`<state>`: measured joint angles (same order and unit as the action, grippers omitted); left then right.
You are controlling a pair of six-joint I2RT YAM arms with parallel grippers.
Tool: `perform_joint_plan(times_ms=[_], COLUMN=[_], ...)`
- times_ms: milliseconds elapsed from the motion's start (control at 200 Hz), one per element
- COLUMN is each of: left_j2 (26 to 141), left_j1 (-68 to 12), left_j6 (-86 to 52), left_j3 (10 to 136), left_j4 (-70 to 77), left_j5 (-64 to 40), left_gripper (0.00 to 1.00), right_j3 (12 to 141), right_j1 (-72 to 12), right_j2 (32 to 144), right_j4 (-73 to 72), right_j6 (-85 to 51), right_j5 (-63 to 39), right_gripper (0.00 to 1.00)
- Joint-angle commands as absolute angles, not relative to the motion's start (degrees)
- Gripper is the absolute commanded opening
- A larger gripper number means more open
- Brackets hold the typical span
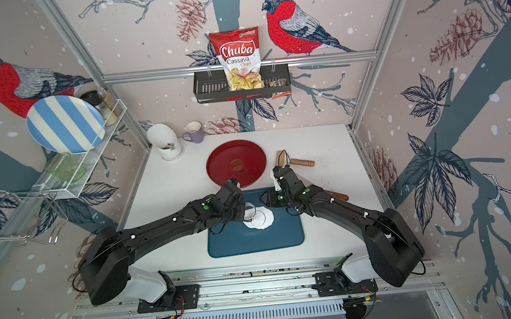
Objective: Roll out the dumpling wrappers from the dough
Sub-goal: Pick up the dumpling mold from the work surface.
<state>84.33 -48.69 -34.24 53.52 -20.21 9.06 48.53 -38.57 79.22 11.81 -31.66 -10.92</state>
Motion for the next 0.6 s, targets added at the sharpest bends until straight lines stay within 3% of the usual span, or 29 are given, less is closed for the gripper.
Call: perform_joint_plan(times_ms=[0,480,540,575,595], left_j2=[82.6,76.5,77.1,77.5,77.9], left_j1=[-47.9,-37.9,-37.0,-36.5,-36.2], left_j6=[-34.8,-34.2,-33.8,-33.6,-33.4], left_j3=[52.5,45.3,45.3,45.2,45.2], left_j4=[-21.3,-17.8,-17.7,-17.4,-17.2], left_j5=[11.4,13.5,14.3,14.7,14.8], left_gripper=[0.0,0.0,0.0,0.0,0.0], right_j3=[48.8,42.2,41.7,41.5,41.4], right_j1=[-38.4,-38.1,-38.1,-38.1,-38.1], right_j2=[77.5,67.2,66.8,66.6,66.4], right_j4=[12.9,7.6,7.5,7.5,7.5], right_j6=[-31.8,-31.7,-31.6,-31.3,-31.2], right_j5=[-8.0,0.2,0.8,1.2,1.4], right_gripper=[0.54,0.78,0.86,0.98,1.0])
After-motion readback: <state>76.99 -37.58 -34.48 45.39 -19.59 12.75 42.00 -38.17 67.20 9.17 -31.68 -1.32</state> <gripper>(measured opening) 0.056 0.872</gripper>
